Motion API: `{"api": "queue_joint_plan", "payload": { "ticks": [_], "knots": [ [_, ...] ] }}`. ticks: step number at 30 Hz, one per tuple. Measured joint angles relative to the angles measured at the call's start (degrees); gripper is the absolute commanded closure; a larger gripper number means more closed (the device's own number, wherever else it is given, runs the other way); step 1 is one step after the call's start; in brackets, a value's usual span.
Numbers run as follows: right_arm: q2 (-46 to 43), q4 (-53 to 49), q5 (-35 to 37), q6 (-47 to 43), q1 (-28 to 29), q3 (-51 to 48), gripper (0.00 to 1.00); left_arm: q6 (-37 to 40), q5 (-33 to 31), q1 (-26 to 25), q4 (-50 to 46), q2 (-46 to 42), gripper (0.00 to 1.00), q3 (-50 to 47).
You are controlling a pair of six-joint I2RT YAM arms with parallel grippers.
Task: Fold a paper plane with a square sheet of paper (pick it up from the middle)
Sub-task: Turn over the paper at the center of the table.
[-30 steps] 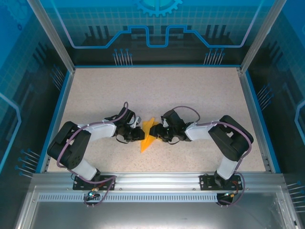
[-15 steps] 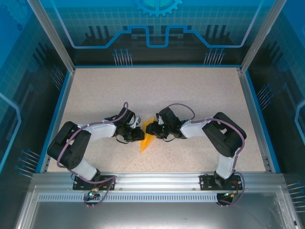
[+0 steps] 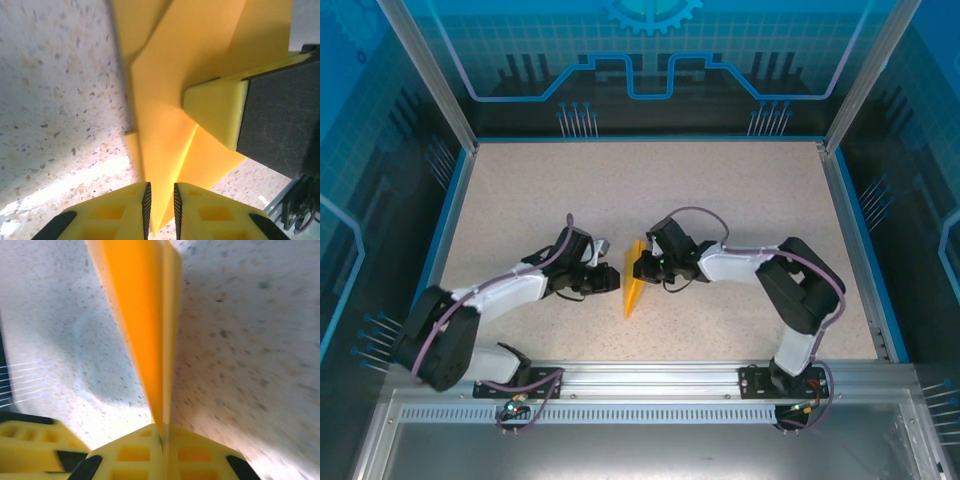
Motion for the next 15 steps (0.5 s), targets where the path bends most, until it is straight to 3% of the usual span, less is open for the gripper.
{"api": "queue_joint_plan", "payload": {
  "ticks": [5,8,12,15],
  "knots": [
    [-7.45,-27.61,18.32,-6.1,1.57,12.59,0.94,-0.22,-6.16,0.22,-1.2,-11.13,0.71,-2.19],
    [-7.48,-44.17,30.67,-5.73,3.15,21.88,0.94,-1.16,-10.21,0.72,-2.27,-16.24,0.7,-4.33],
    [0.79,-69.29,44.17,0.15,5.22,35.41,0.95,-2.34,-15.52,1.29,-4.24,-20.85,0.69,-6.45],
    [11.47,-80.0,48.33,3.26,6.6,42.25,0.94,-3.19,-19.17,1.57,-6.23,-23.61,0.69,-6.93]
  ]
}}
